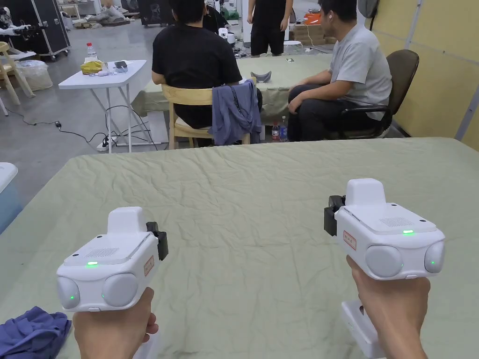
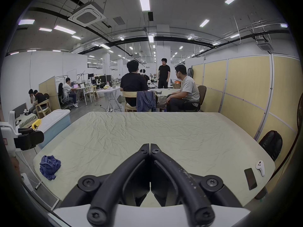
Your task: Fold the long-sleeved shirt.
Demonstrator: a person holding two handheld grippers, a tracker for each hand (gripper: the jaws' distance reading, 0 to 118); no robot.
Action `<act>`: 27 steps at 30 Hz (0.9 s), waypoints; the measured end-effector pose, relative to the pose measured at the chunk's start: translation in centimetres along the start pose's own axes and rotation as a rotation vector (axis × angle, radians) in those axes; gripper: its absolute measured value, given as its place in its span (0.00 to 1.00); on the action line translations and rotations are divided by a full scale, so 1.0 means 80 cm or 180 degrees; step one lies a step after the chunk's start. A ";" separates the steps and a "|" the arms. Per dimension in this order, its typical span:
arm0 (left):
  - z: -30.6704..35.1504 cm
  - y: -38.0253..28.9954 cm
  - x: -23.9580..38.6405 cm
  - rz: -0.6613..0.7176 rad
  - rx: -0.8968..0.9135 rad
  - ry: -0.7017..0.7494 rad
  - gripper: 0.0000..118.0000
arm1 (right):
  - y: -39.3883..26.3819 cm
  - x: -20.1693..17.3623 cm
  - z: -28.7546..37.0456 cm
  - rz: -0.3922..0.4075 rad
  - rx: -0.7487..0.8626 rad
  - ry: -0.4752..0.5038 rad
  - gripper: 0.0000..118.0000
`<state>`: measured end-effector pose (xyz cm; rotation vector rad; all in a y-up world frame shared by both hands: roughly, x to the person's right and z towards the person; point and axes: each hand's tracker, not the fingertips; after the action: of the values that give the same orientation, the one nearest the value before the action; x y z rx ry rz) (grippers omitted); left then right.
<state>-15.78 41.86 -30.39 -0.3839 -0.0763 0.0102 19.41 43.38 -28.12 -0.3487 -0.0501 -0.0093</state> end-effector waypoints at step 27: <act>0.010 -0.019 -0.042 0.0092 -0.0021 0.0141 0.00 | -0.003 -0.043 -0.016 0.0133 -0.0045 0.0218 0.00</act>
<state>-19.23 40.68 -29.34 -0.3915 -0.0270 0.0299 16.00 42.71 -29.43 -0.3633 0.0251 0.0198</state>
